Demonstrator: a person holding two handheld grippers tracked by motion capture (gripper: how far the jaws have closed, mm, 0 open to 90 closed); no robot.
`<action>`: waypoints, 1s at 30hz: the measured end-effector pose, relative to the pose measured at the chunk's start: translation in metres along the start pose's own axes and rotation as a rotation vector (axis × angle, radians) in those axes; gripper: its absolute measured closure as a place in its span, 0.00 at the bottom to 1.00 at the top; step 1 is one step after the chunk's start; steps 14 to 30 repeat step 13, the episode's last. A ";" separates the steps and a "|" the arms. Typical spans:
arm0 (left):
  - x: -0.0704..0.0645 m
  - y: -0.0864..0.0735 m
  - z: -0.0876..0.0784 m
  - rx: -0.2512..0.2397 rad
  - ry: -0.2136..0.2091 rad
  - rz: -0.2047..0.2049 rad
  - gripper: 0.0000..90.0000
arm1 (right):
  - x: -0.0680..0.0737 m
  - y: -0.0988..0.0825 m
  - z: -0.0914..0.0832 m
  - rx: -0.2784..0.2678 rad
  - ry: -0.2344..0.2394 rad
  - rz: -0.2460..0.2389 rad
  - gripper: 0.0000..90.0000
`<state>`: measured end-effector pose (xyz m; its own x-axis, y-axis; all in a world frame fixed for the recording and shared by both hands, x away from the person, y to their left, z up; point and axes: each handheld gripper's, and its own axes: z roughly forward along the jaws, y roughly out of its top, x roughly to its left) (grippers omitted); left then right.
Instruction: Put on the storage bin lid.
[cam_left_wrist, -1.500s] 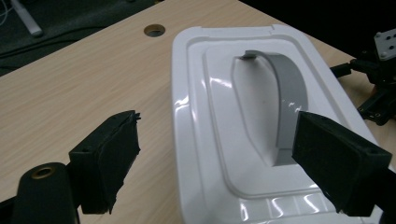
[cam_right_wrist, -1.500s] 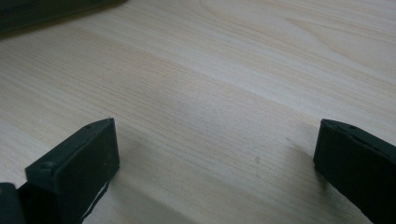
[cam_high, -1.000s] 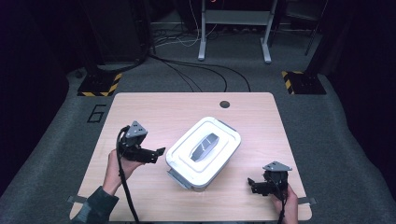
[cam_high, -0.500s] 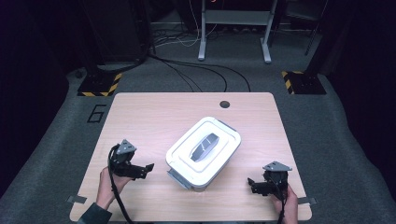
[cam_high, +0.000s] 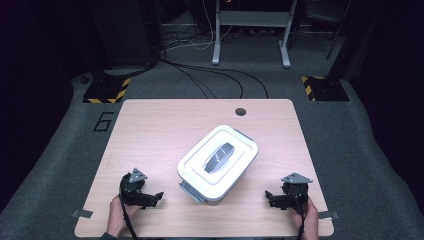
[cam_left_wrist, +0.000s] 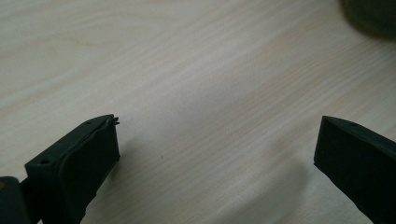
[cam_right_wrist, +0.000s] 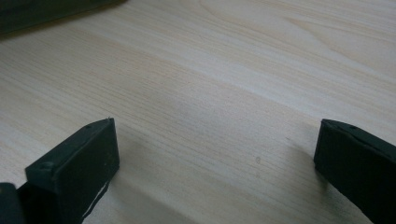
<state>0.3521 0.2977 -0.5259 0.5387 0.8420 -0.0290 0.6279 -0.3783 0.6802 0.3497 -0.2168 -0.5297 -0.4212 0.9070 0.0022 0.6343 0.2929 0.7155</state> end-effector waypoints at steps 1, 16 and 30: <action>-0.003 -0.003 0.001 -0.023 0.030 0.015 0.00 | 0.000 0.000 0.000 0.000 0.000 0.000 0.00; -0.010 -0.004 0.004 -0.047 0.041 0.015 0.00 | 0.000 0.000 0.000 -0.002 -0.001 -0.004 0.00; -0.010 -0.004 0.004 -0.047 0.041 0.015 0.00 | 0.000 0.000 0.000 -0.002 -0.001 -0.004 0.00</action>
